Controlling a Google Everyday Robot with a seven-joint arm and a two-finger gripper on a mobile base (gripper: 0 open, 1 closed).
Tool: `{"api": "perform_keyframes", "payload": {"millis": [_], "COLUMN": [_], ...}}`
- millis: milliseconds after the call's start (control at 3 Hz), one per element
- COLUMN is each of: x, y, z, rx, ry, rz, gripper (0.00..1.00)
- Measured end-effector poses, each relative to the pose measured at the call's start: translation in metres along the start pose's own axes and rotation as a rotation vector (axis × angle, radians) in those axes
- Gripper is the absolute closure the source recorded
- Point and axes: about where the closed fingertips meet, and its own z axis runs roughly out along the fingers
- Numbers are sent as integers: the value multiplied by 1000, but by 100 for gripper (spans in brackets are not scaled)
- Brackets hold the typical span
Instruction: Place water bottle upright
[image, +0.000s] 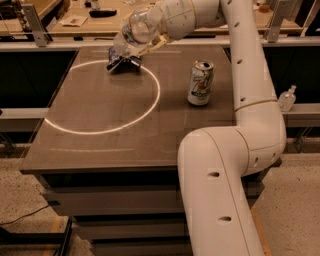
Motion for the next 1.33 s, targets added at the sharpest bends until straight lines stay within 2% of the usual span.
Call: {"api": "perform_keyframes", "payload": {"millis": [333, 667, 1000, 1333], "x": [-3, -13, -19, -24], "y": [16, 19, 28, 35], "z": [32, 60, 64, 68], "rx": [92, 166, 131, 109], "ry": [-62, -86, -105, -116], "rz": [-176, -253, -256, -259], "gripper": [100, 100, 82, 58]}}
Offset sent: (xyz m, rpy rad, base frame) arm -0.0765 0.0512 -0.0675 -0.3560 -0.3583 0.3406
